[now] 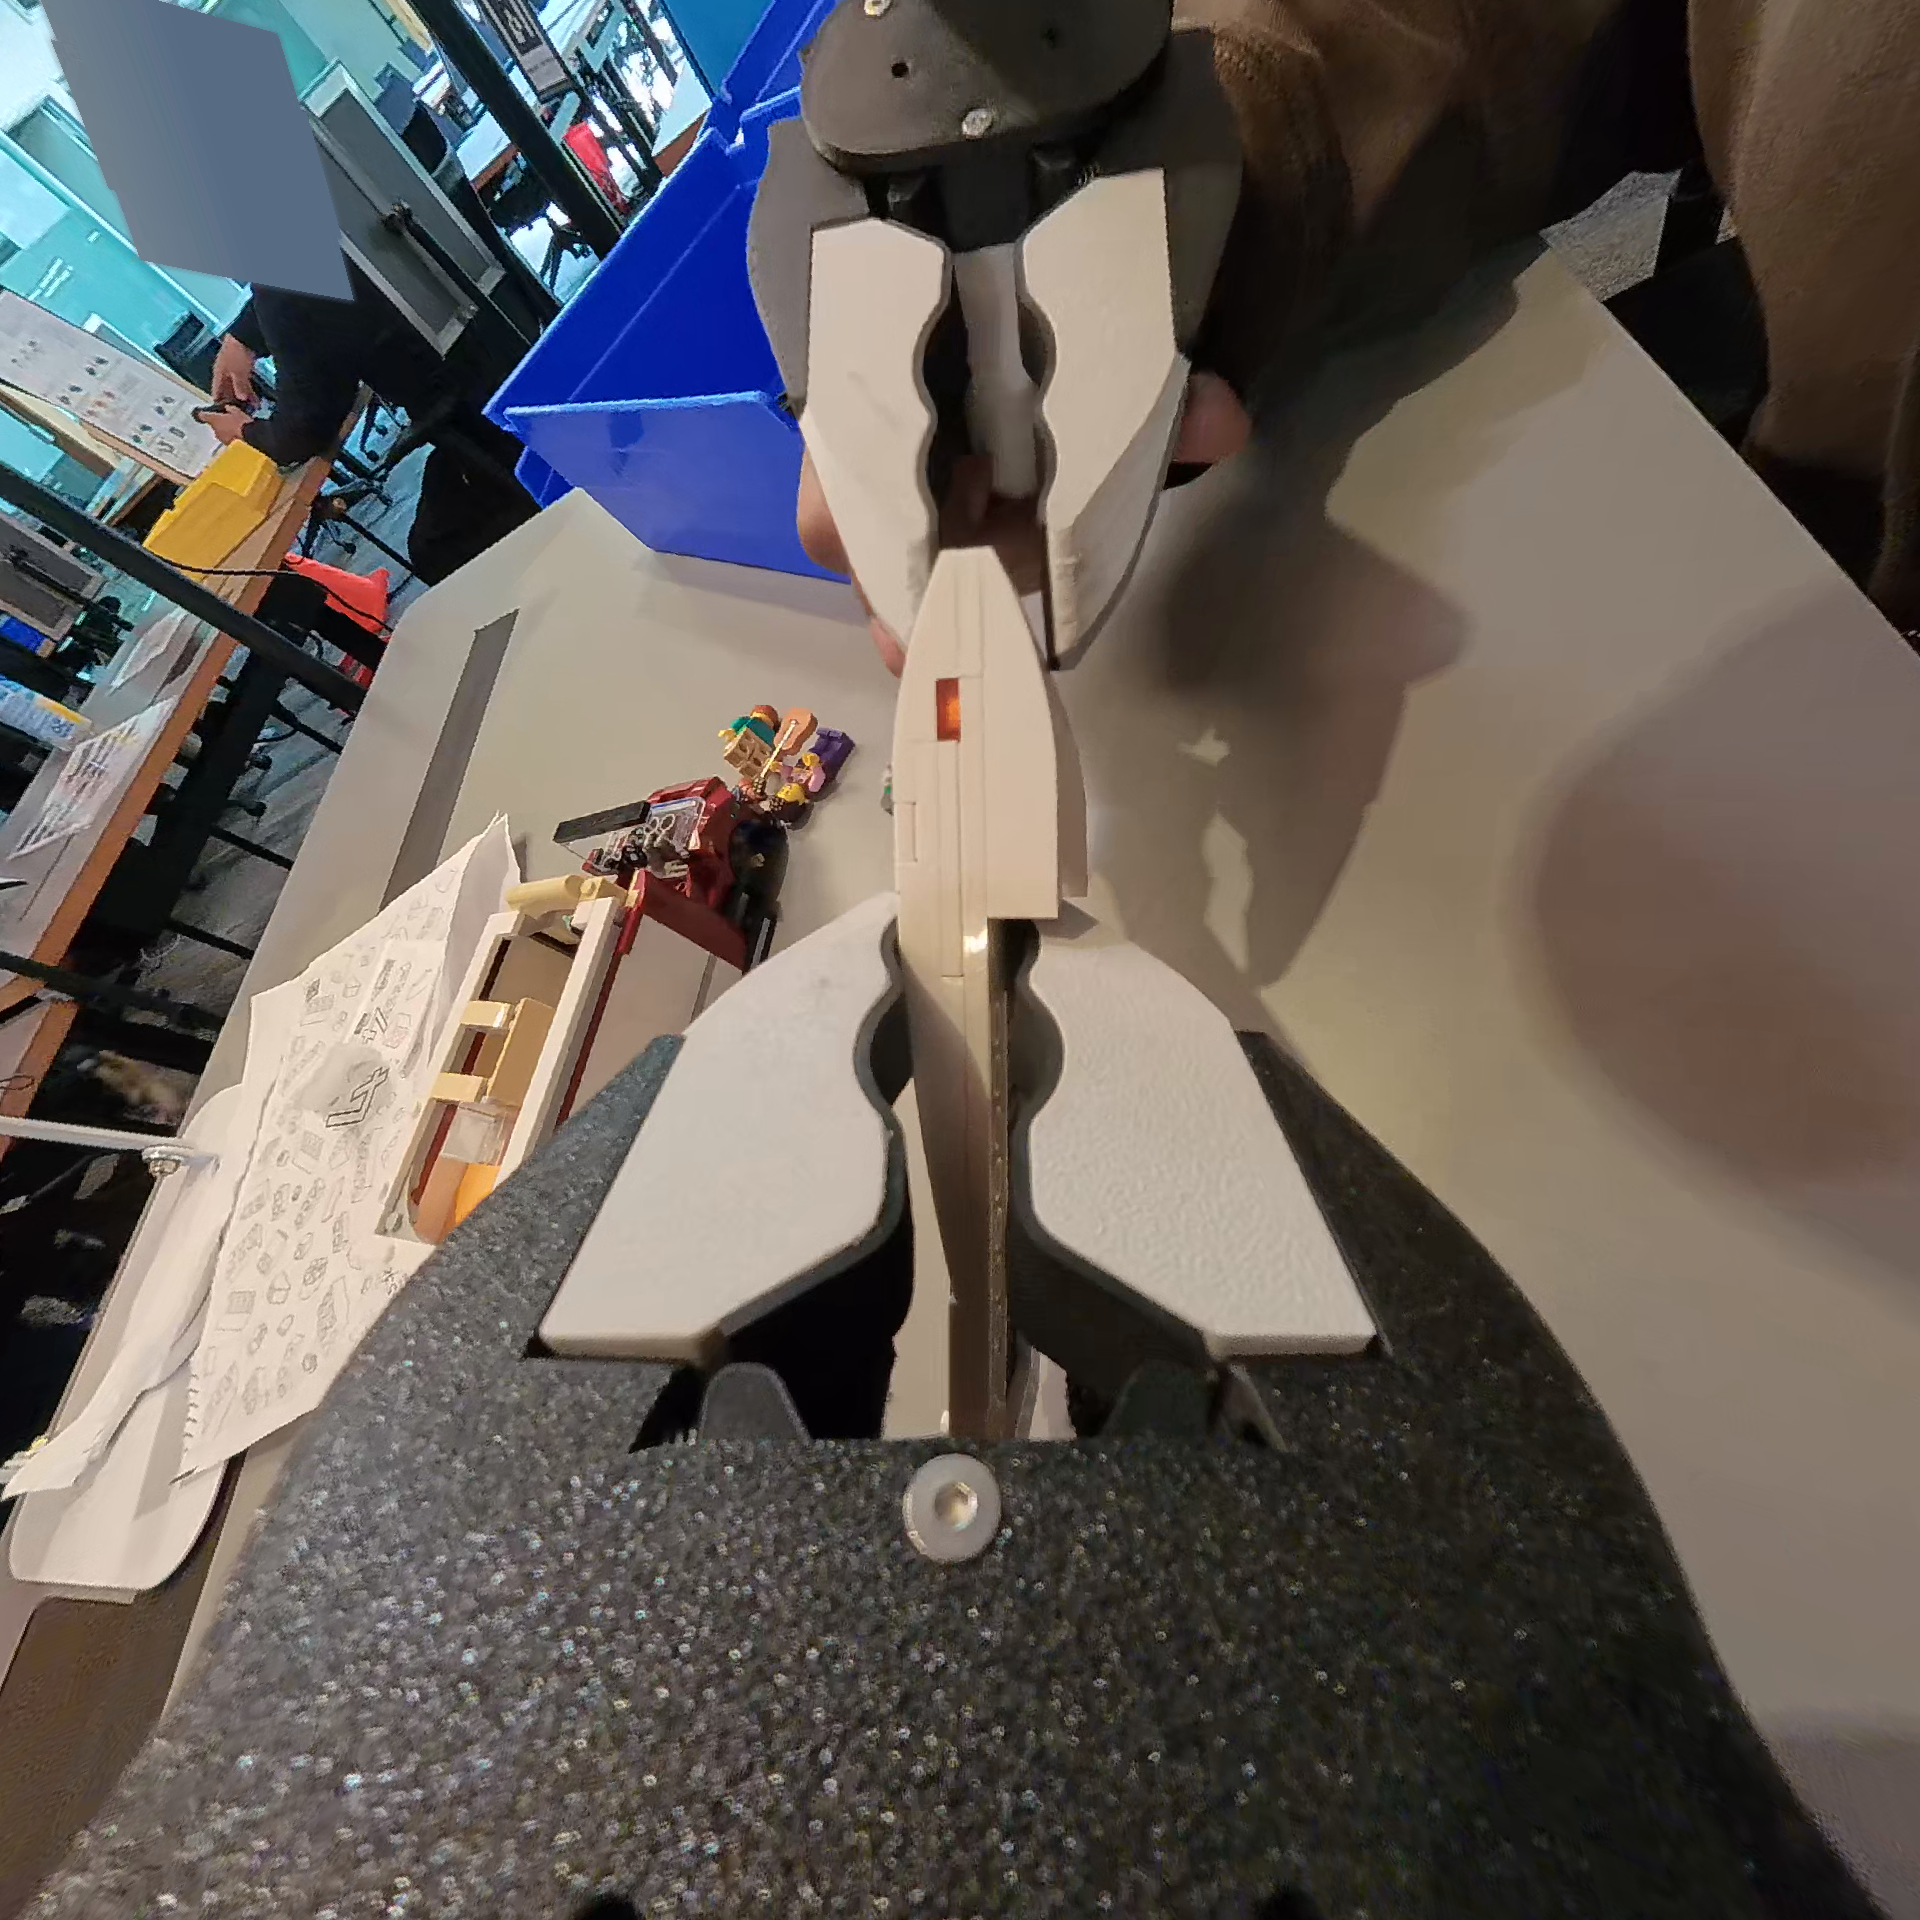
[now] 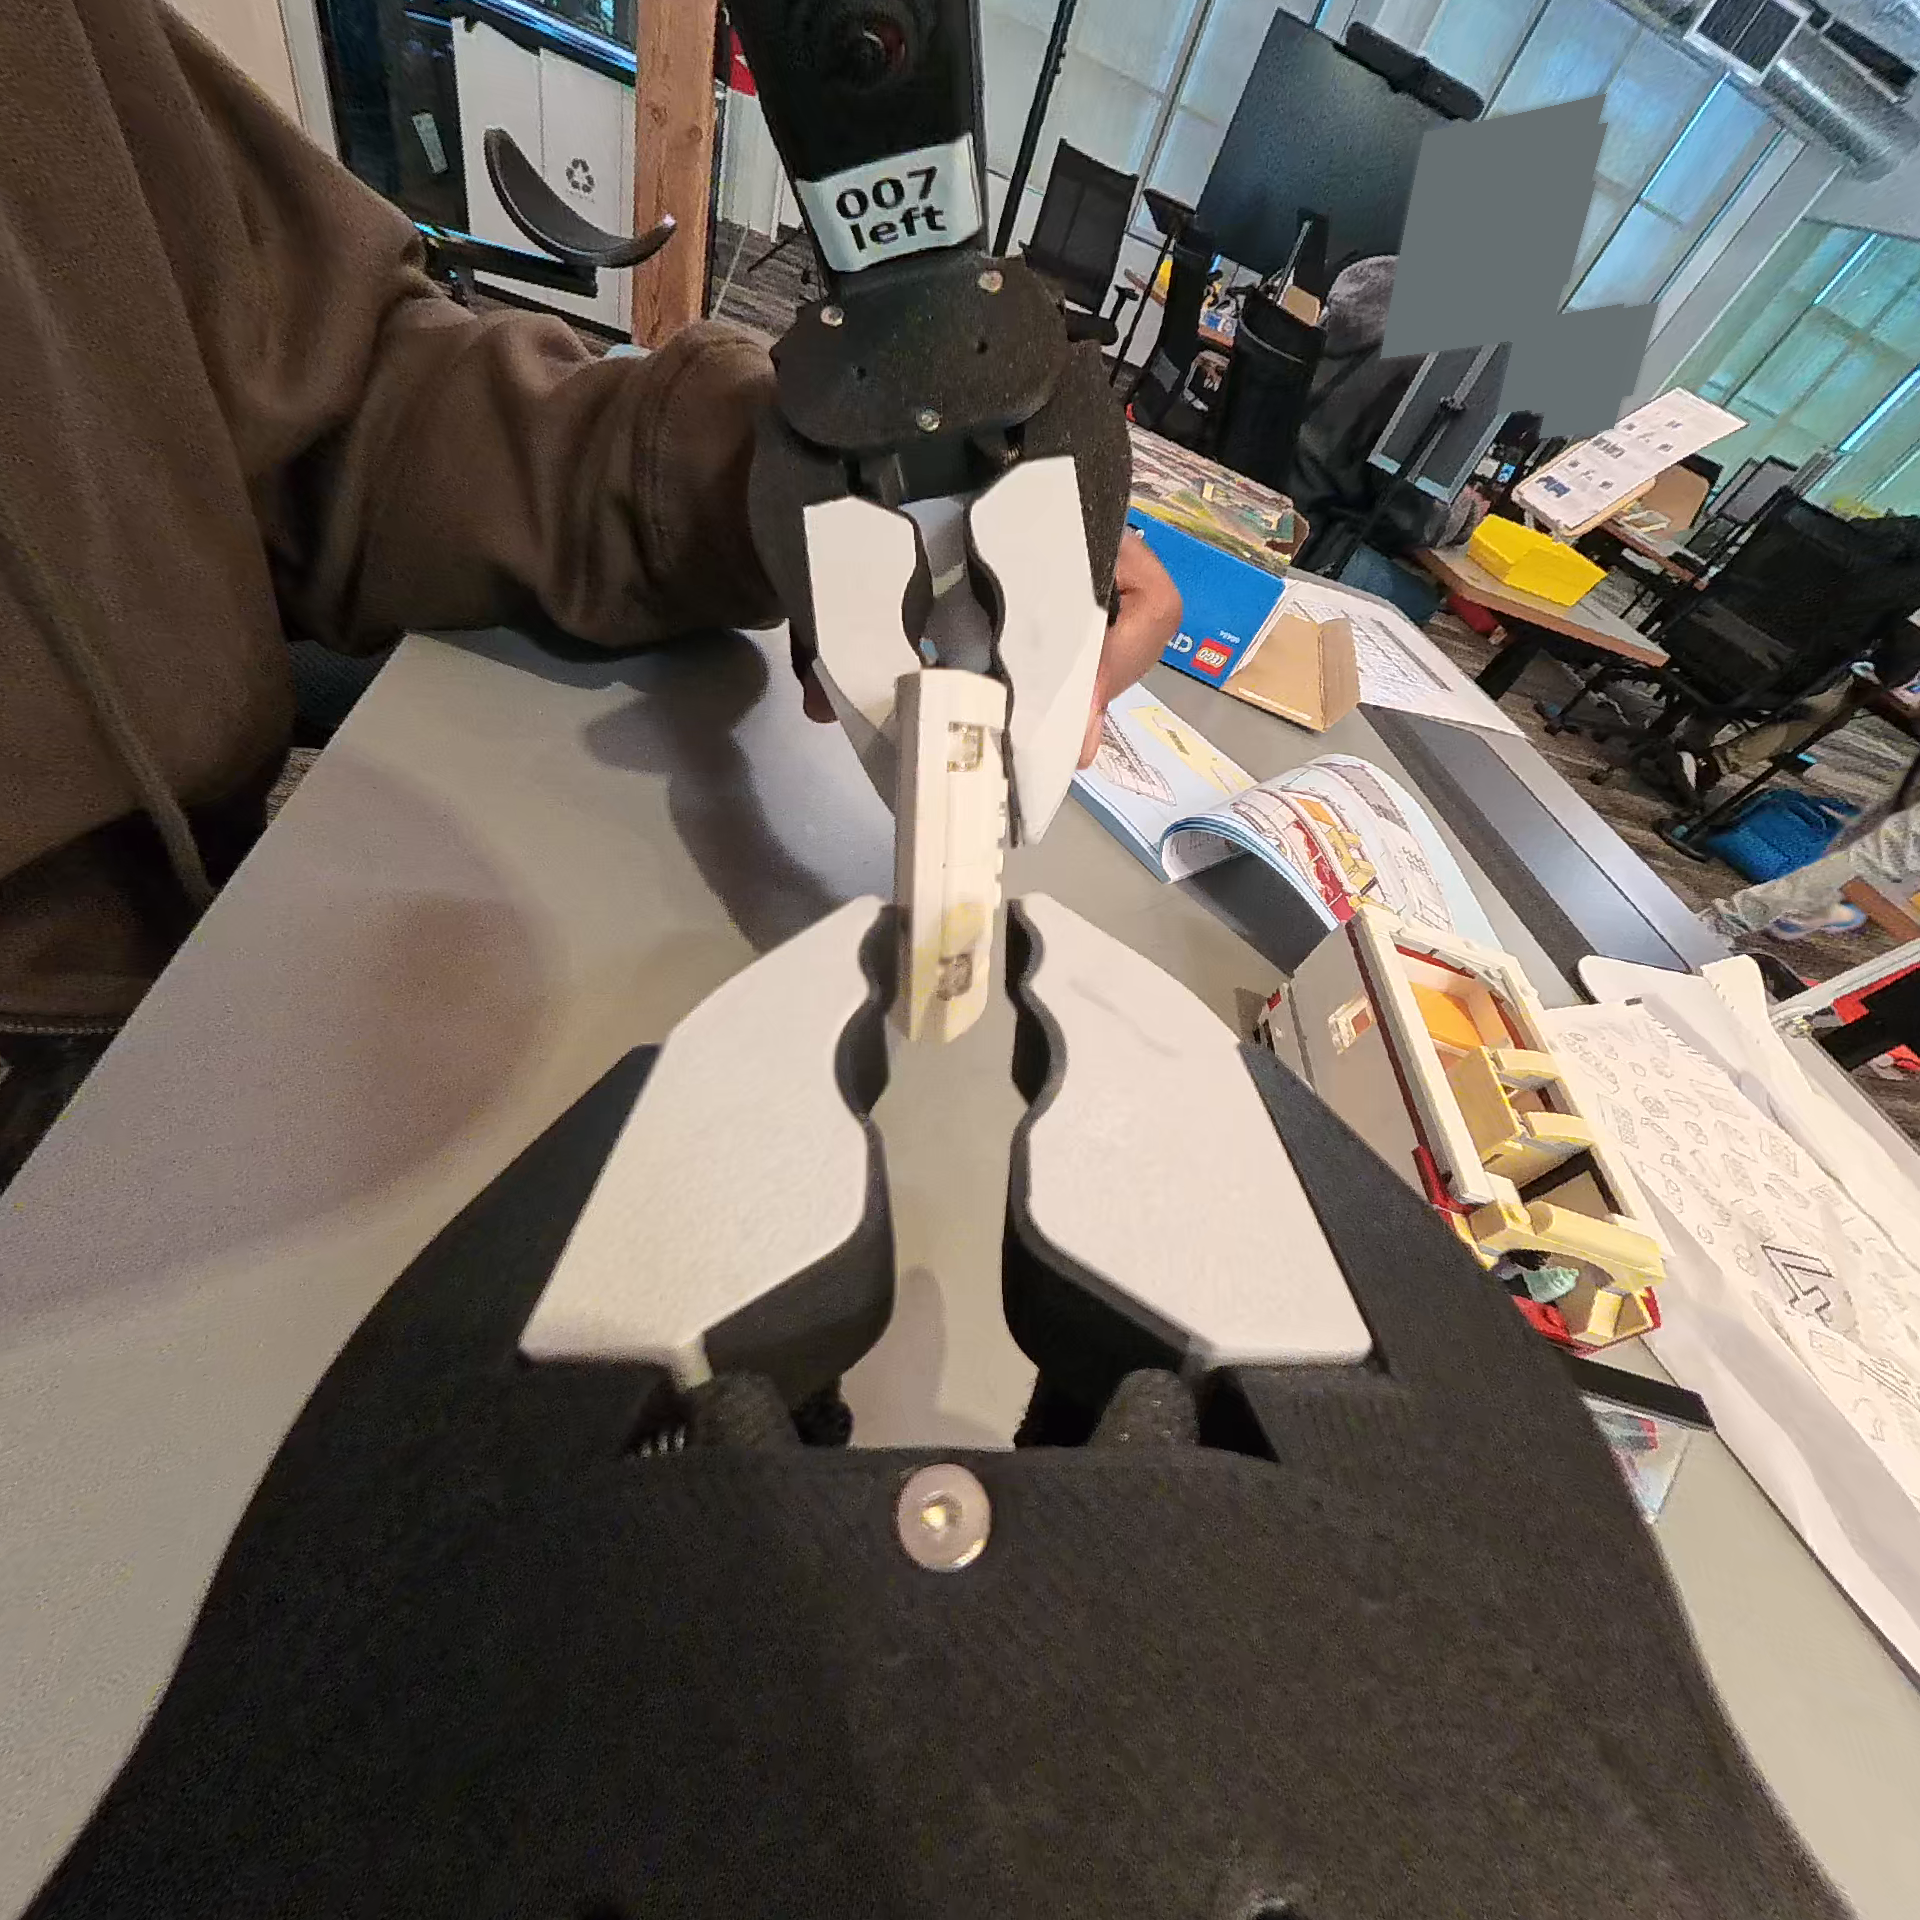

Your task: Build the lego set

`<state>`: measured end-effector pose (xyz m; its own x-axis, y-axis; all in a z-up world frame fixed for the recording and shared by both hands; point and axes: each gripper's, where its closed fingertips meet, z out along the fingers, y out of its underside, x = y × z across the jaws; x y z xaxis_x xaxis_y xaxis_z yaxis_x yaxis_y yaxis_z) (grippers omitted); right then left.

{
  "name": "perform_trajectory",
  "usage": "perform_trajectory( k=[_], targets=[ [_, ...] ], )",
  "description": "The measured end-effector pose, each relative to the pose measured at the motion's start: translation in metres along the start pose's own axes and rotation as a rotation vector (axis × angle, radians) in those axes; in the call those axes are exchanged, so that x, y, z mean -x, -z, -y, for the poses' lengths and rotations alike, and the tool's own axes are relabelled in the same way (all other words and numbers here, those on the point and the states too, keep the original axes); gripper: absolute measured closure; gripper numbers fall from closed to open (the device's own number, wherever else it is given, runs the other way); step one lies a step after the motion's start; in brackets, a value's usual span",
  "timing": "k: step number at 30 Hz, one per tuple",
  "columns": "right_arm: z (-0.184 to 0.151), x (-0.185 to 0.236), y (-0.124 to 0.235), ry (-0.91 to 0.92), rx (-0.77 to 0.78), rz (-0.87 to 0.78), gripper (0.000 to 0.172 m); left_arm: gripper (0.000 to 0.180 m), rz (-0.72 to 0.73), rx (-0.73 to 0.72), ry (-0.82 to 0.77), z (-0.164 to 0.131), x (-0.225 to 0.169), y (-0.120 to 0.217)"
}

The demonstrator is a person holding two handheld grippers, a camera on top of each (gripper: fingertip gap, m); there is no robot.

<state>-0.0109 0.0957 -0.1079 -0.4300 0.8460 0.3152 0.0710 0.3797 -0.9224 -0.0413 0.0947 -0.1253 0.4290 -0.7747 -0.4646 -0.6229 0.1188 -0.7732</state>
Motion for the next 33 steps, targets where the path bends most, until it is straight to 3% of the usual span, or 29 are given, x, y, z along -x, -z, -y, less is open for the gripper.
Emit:
perform_trajectory(
  k=[2,16,23,28,33],
  targets=[
    [0.0,0.003,-0.001,0.009,-0.003,0.016,0.159,0.166,-0.005,0.003,0.0,-0.001,-0.001,-0.001],
    [-0.004,0.001,-0.002,0.0,0.001,0.013,0.16,0.166,-0.001,0.026,0.005,-0.004,0.0,-0.001],
    [0.009,-0.001,-0.005,0.012,-0.044,-0.041,0.147,0.166,-0.001,0.06,0.013,-0.006,0.0,-0.004],
    [0.013,0.001,-0.007,-0.004,-0.068,-0.032,0.158,0.166,-0.01,0.092,0.006,-0.007,-0.003,-0.009],
    [0.008,-0.006,-0.009,-0.068,-0.047,-0.03,0.158,0.166,-0.012,0.125,0.064,-0.013,0.0,-0.009]
  ],
)
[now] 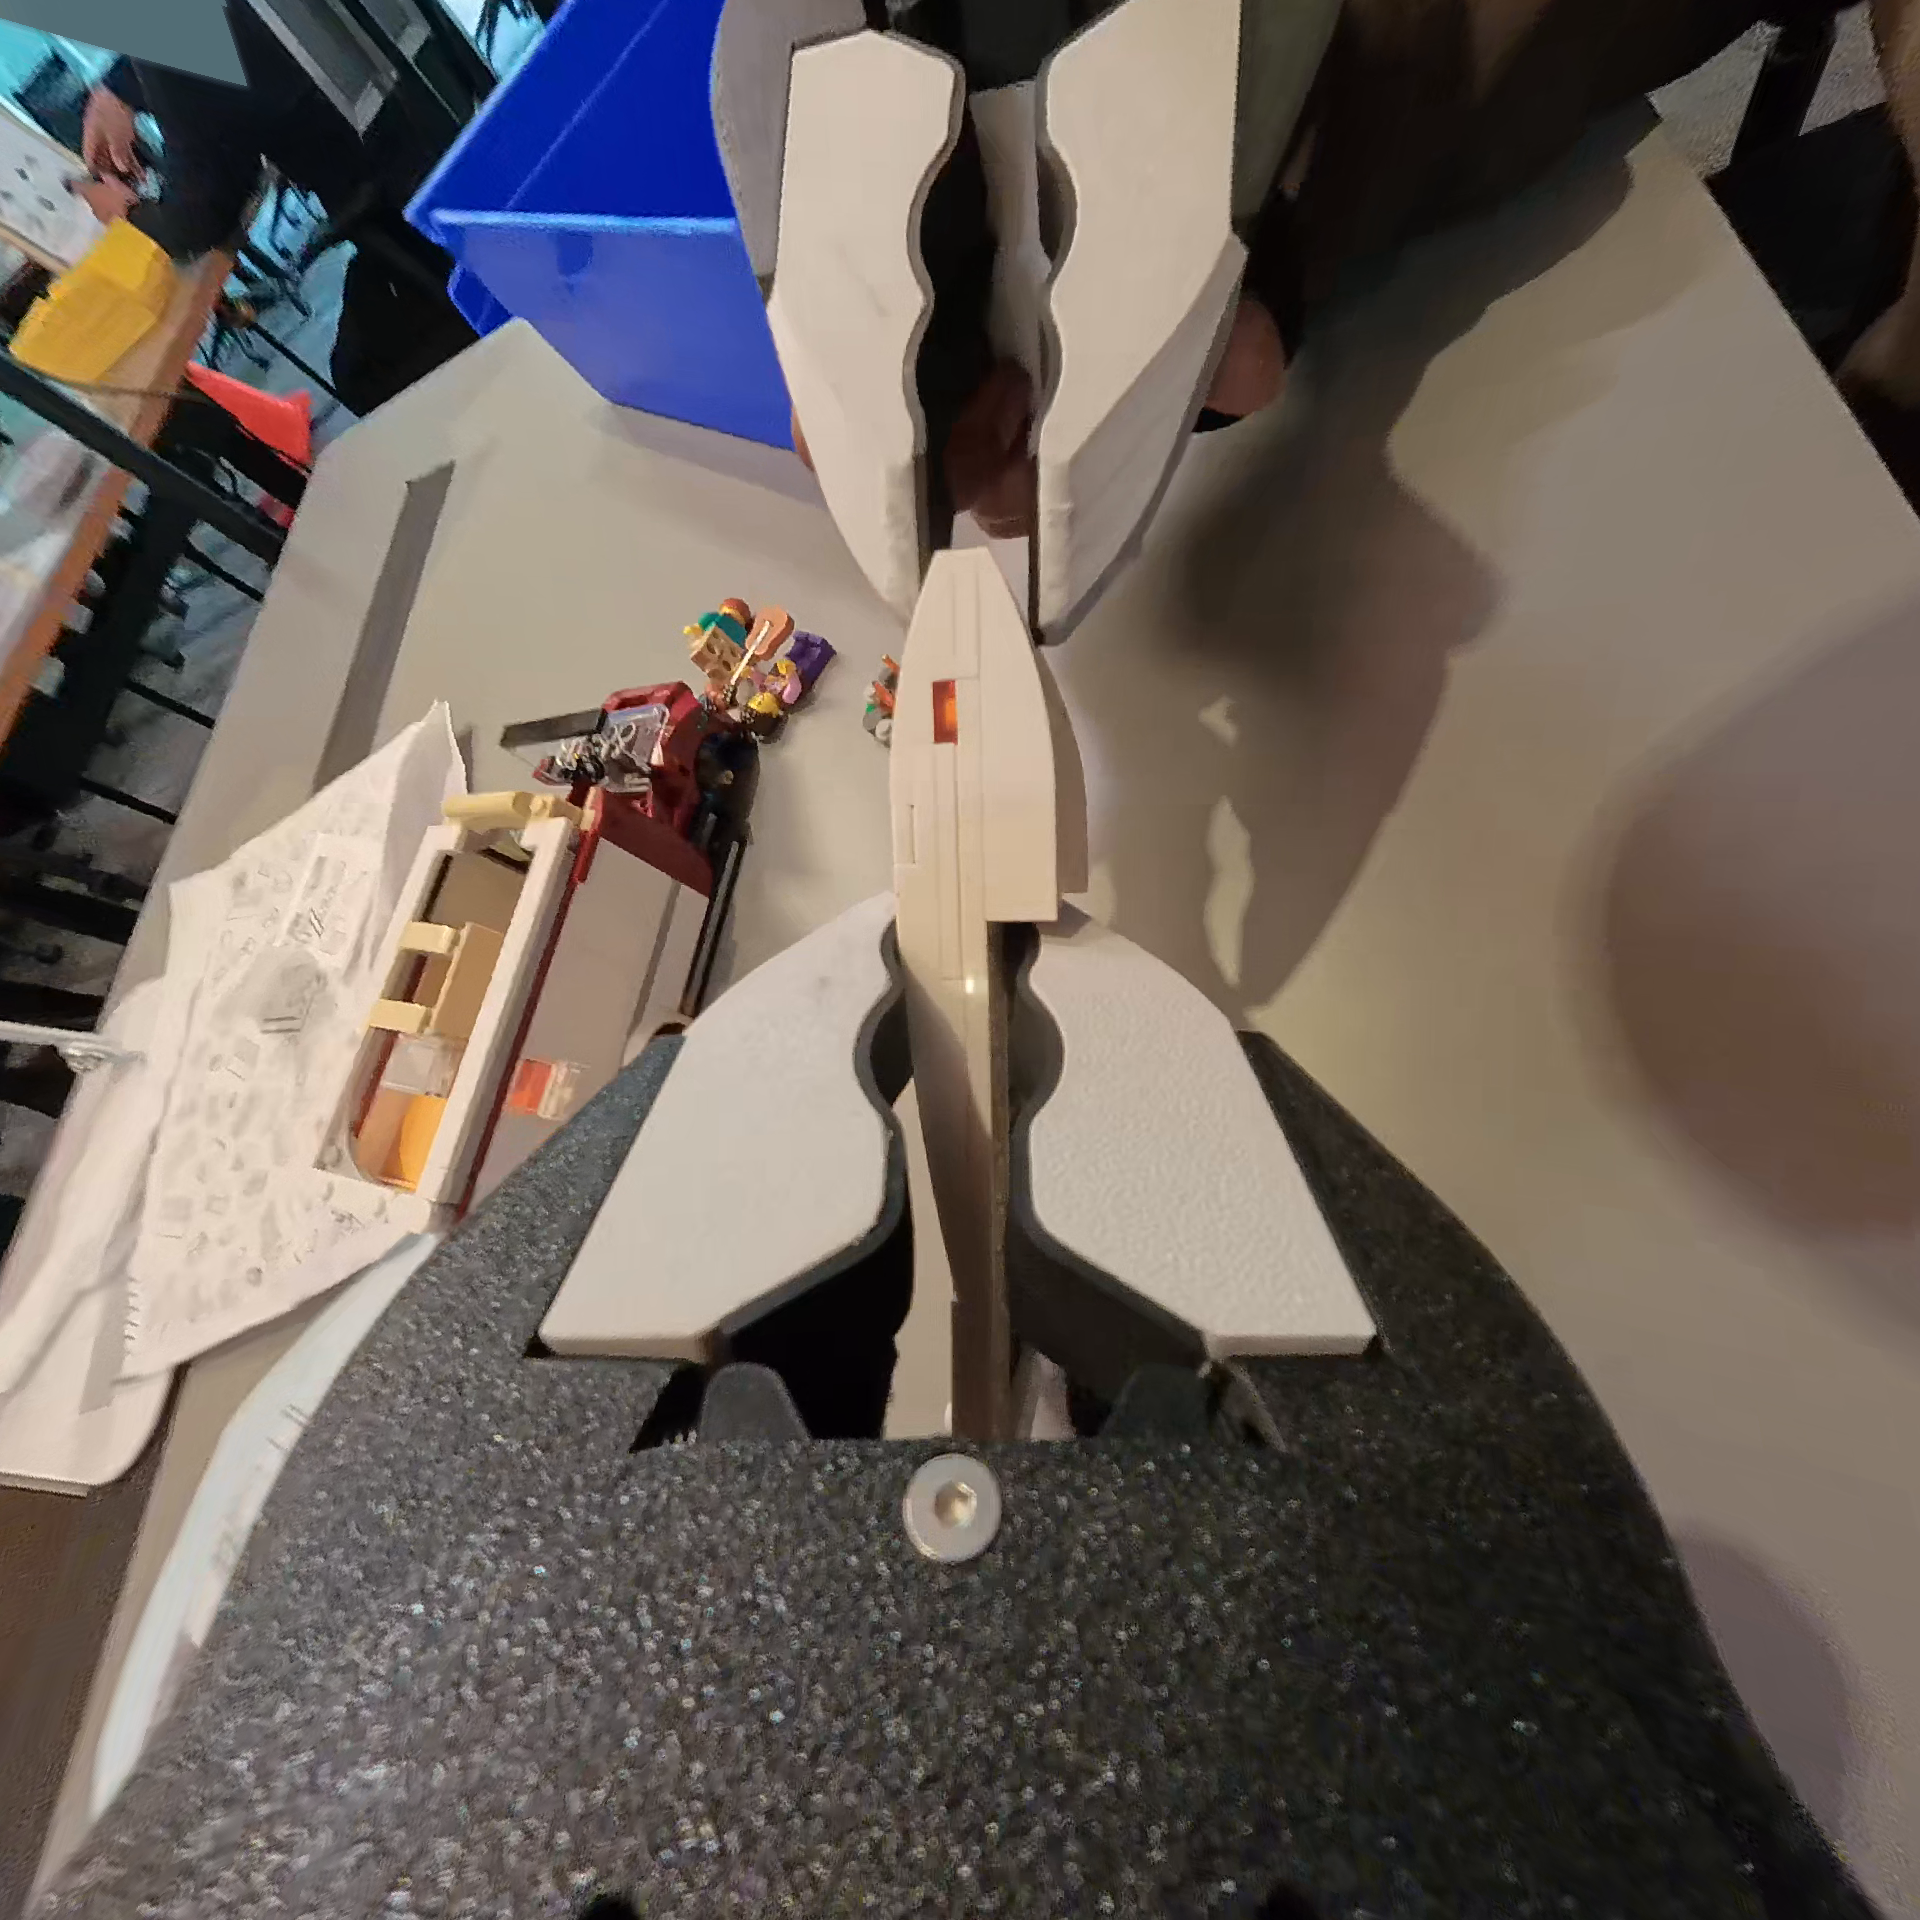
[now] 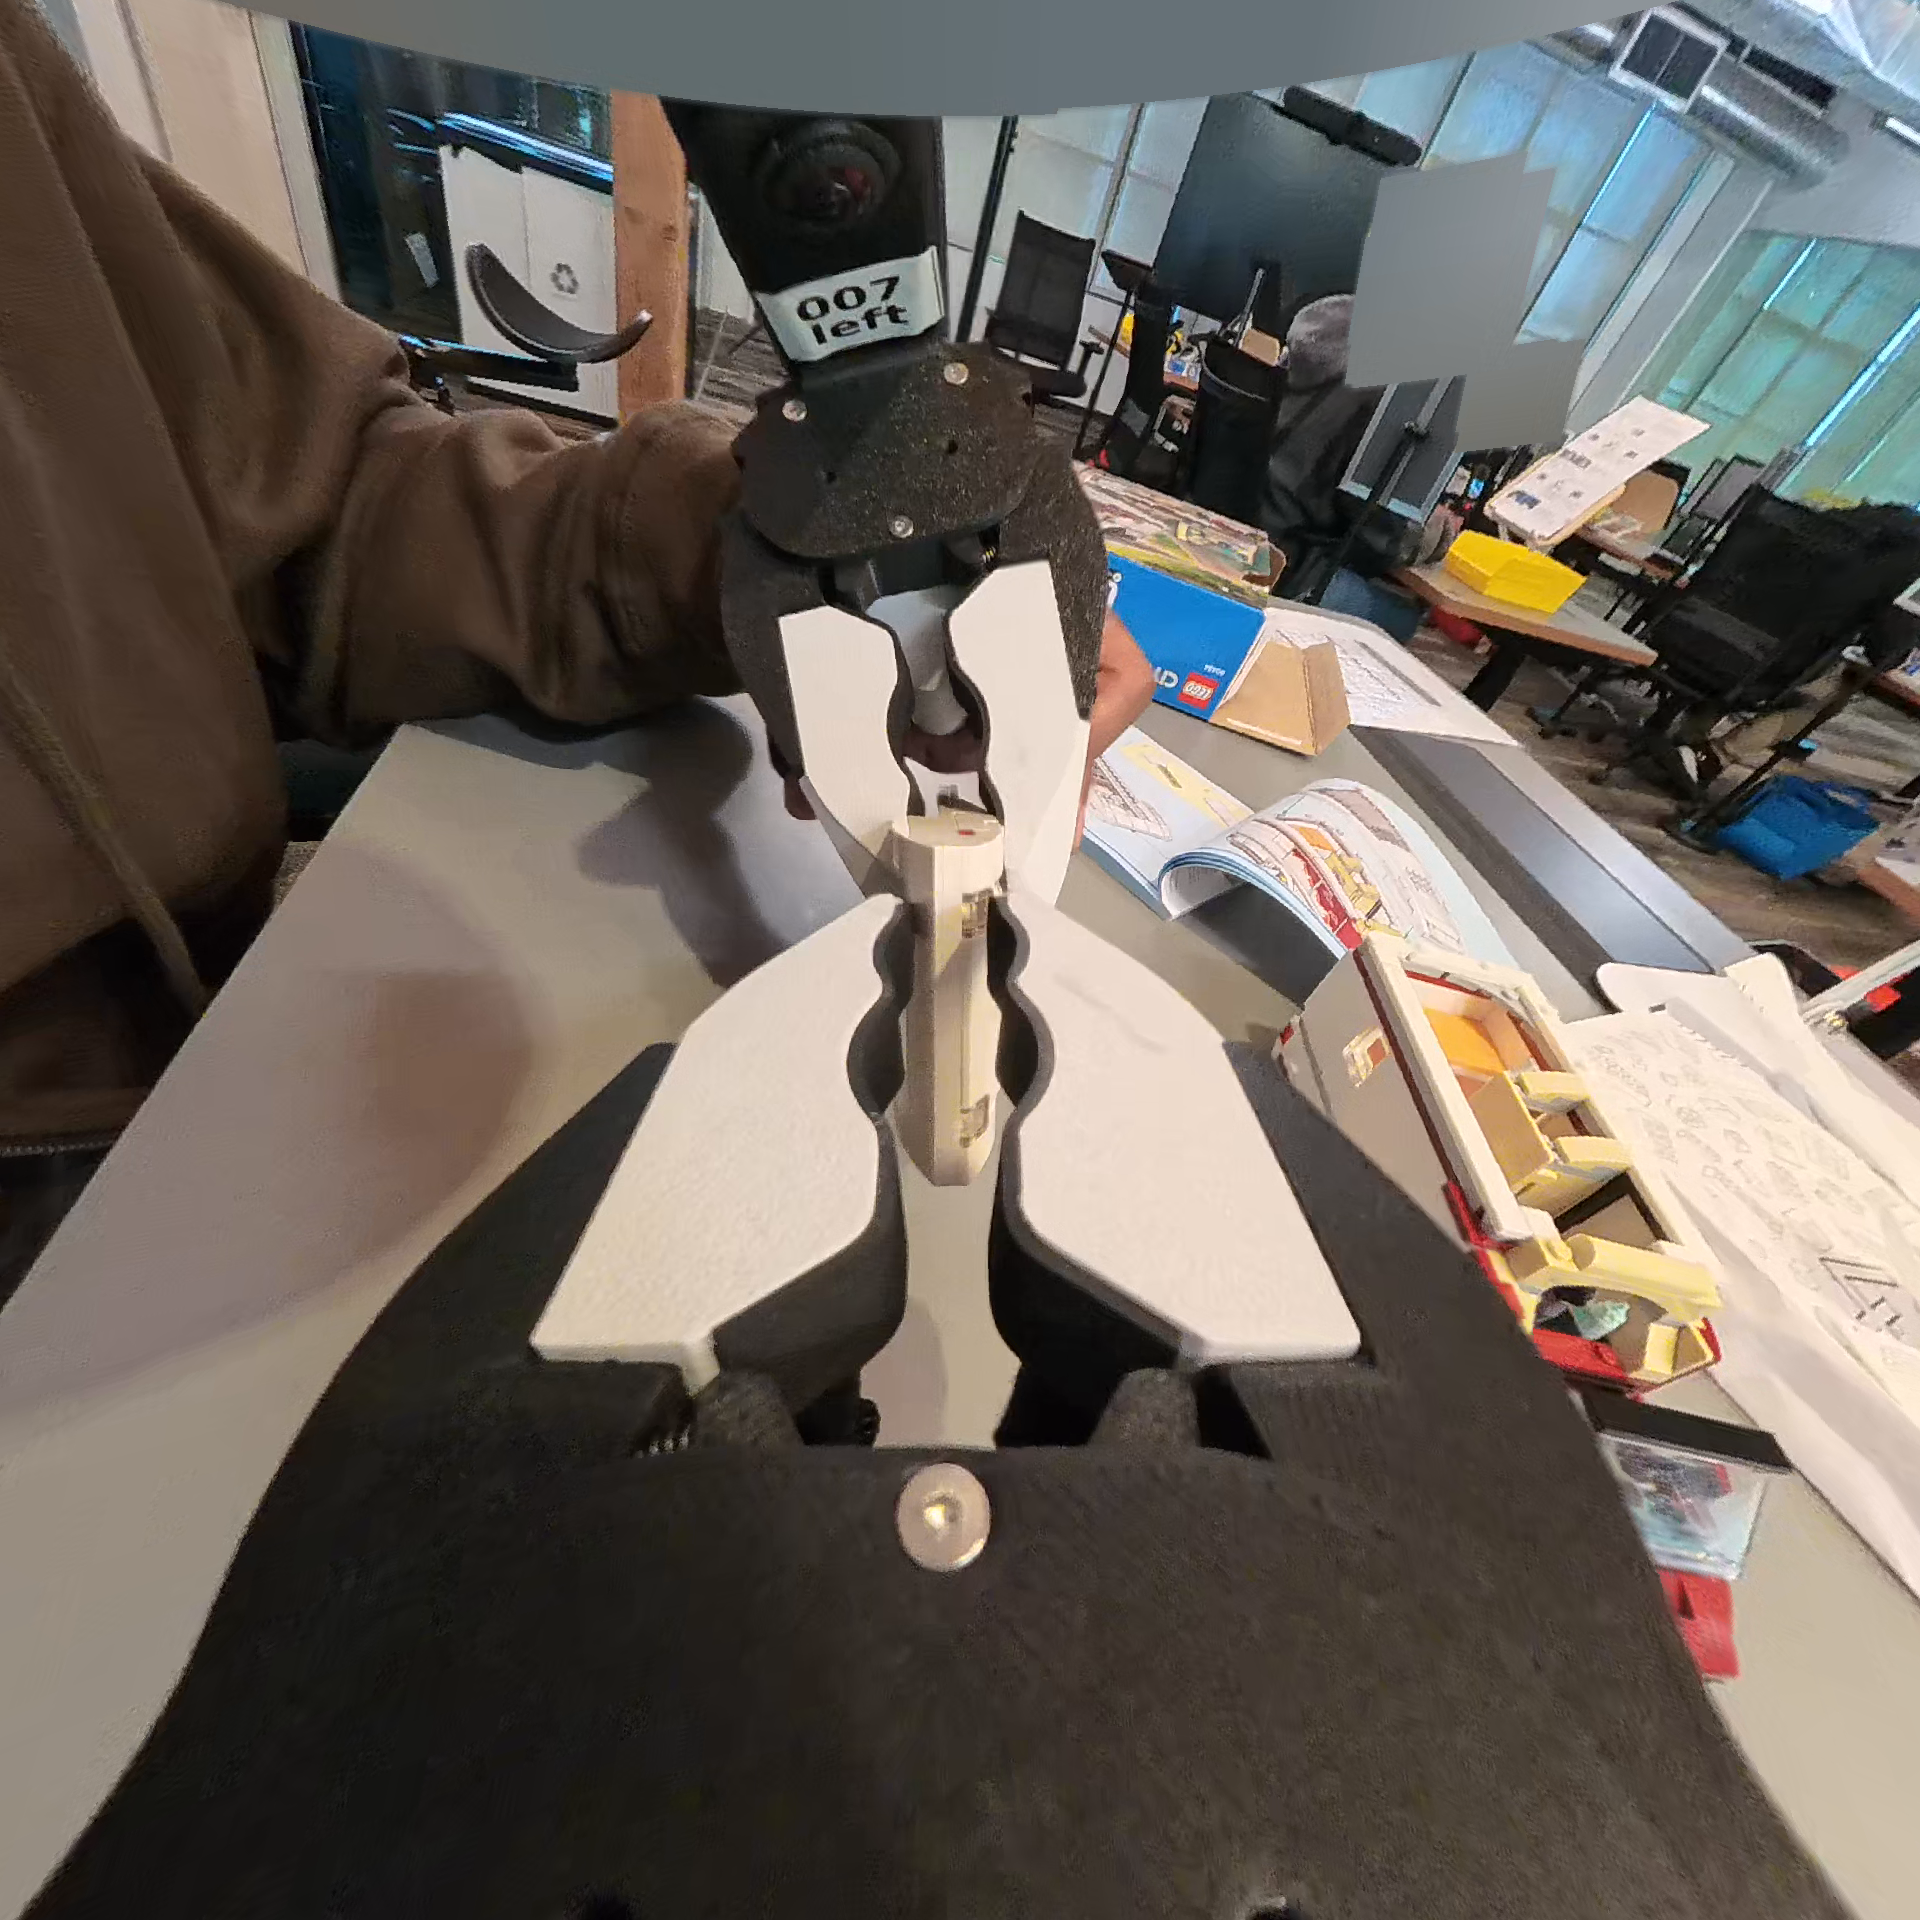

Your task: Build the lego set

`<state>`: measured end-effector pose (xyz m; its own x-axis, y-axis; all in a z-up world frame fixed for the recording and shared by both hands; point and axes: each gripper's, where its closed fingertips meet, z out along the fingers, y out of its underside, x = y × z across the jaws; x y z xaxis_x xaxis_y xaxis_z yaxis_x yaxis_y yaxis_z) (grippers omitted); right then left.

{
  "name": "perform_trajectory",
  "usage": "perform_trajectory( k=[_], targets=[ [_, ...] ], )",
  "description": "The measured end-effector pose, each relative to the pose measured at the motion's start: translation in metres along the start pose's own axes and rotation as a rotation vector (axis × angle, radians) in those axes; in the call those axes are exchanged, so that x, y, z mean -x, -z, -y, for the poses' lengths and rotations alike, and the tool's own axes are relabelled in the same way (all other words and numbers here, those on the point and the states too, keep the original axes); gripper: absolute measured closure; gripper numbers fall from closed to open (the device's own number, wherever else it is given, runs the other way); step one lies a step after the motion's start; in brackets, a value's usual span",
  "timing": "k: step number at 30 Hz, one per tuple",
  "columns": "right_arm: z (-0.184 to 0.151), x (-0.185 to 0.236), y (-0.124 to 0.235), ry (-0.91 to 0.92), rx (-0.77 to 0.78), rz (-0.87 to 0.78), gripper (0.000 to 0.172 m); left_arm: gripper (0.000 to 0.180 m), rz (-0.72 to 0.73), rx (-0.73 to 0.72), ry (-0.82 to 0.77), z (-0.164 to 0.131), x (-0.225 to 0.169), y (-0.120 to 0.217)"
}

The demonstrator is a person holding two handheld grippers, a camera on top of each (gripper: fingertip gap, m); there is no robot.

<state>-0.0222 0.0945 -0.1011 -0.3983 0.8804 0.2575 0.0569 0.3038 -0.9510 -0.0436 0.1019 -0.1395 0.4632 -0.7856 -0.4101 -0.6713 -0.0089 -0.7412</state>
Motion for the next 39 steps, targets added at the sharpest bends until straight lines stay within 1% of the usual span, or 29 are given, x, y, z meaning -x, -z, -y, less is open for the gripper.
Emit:
perform_trajectory(
  k=[4,7,9,11,14,16,20,25,30,39],
  targets=[
    [-0.009,-0.01,-0.001,-0.037,0.037,-0.045,0.158,0.165,-0.047,0.034,0.153,-0.007,0.003,-0.003],
    [-0.024,-0.013,-0.004,-0.118,0.112,-0.019,0.14,0.165,-0.129,0.038,0.29,-0.008,0.0,-0.002],
    [-0.033,-0.013,-0.008,-0.182,0.147,0.0,0.143,0.165,-0.168,0.04,0.369,-0.01,0.001,-0.003],
    [-0.039,-0.015,-0.011,-0.235,0.166,-0.006,0.152,0.165,-0.178,0.065,0.424,-0.015,0.004,-0.003],
    [-0.047,-0.02,-0.014,-0.299,0.209,-0.022,0.152,0.161,-0.136,0.09,0.425,-0.023,0.011,-0.005],
    [-0.054,-0.023,-0.014,-0.346,0.243,-0.035,0.153,0.155,-0.087,0.088,0.431,-0.028,0.018,-0.005],
    [-0.066,-0.026,-0.013,-0.437,0.285,-0.048,0.153,0.146,-0.04,0.086,0.445,-0.039,0.027,-0.003],
    [-0.084,-0.032,-0.01,-0.553,0.349,-0.087,0.152,0.141,0.025,0.118,0.406,-0.058,0.034,0.0],
    [-0.104,-0.037,-0.006,-0.57,0.451,-0.157,0.15,0.142,0.112,0.168,0.364,-0.072,0.044,0.0],
    [-0.11,-0.048,0.001,-0.502,0.532,-0.257,0.139,0.141,0.215,0.202,0.413,-0.093,0.058,0.001]
  ],
)
